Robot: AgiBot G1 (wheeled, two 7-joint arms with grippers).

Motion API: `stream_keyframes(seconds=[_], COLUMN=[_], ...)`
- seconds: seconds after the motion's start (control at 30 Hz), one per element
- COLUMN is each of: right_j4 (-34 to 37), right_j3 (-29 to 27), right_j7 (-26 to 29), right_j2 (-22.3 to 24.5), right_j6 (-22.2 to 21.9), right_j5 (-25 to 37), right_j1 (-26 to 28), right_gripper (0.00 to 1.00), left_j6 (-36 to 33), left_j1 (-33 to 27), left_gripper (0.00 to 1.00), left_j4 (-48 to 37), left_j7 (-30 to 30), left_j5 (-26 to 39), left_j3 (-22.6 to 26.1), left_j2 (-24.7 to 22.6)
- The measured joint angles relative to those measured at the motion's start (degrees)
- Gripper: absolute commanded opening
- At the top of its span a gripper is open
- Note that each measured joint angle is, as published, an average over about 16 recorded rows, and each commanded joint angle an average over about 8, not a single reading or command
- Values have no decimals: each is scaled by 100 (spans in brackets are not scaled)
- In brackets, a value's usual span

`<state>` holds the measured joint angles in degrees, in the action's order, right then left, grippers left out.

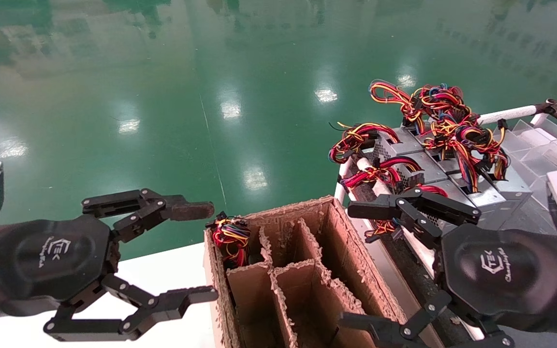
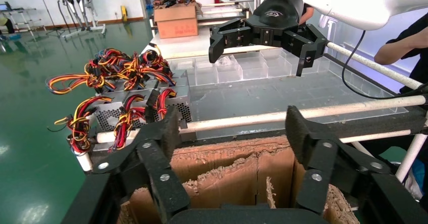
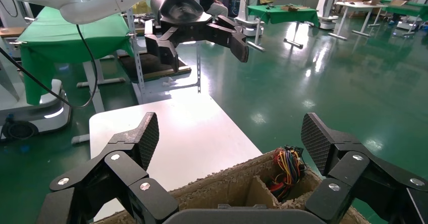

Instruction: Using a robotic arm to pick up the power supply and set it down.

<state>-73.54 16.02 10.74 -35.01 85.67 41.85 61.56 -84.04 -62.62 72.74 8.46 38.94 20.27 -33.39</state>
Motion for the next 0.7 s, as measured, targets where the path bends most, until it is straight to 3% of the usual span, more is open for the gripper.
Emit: stream_keyframes(seconds=[0.7], right_j4=[0], right_j3=[0], right_j7=[0], right_j2=[0], right_j6=[0], right_j5=[0], right_j1=[0], right_gripper=[100], left_j6=[0], left_j1=[0], left_gripper=[0], left_j4=[0], left_j7=[0], left_j5=[0], left_j3=[0], left_j2=[0])
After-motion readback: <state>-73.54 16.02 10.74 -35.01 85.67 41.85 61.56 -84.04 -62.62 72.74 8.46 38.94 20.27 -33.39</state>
